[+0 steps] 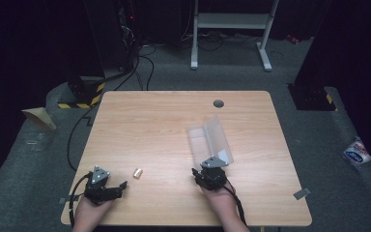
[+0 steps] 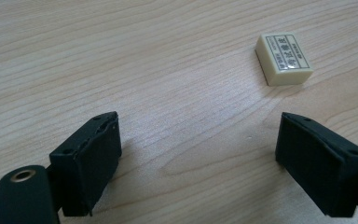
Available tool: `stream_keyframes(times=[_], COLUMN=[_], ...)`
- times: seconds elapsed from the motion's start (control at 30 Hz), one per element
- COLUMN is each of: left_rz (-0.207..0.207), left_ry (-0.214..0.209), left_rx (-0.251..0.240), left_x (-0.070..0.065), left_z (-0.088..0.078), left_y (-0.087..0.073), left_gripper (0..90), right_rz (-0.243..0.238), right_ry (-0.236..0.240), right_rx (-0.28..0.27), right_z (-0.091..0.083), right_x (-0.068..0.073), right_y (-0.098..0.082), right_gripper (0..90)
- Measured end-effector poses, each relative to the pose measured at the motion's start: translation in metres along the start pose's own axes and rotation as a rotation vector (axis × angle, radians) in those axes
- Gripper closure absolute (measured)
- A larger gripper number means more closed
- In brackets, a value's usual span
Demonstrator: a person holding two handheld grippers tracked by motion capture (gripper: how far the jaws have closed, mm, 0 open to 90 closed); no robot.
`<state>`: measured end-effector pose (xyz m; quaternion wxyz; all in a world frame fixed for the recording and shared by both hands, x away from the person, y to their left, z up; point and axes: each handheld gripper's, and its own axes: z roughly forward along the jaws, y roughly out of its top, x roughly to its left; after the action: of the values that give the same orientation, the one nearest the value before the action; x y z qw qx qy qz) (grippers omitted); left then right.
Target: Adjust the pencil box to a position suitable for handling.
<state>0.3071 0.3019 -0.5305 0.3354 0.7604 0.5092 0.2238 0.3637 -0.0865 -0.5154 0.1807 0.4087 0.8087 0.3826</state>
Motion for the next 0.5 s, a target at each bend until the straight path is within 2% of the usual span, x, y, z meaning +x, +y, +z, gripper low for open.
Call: stream_keyframes(times=[0.17, 0.33, 0.5], left_rz=[-0.001, -0.002, -0.001], left_ry=[0.002, 0.002, 0.004], left_rx=[-0.001, -0.001, -0.001], left_x=[-0.0001, 0.0000, -0.0002], left_z=[-0.0001, -0.0002, -0.0004], left_y=[-0.0001, -0.0002, -0.0004], left_gripper=[14.5, 14.6, 14.7], right_rz=[-0.003, -0.014, -0.017], right_ry=[-0.009, 0.020, 0.015], right_rx=[0.002, 0.013, 0.018], right_z=[0.0031, 0.0047, 0.0040], right_x=[0.0001, 0.0022, 0.0036], right_y=[0.0007, 0.0016, 0.0011], right_gripper=[66.6, 78.1, 79.6])
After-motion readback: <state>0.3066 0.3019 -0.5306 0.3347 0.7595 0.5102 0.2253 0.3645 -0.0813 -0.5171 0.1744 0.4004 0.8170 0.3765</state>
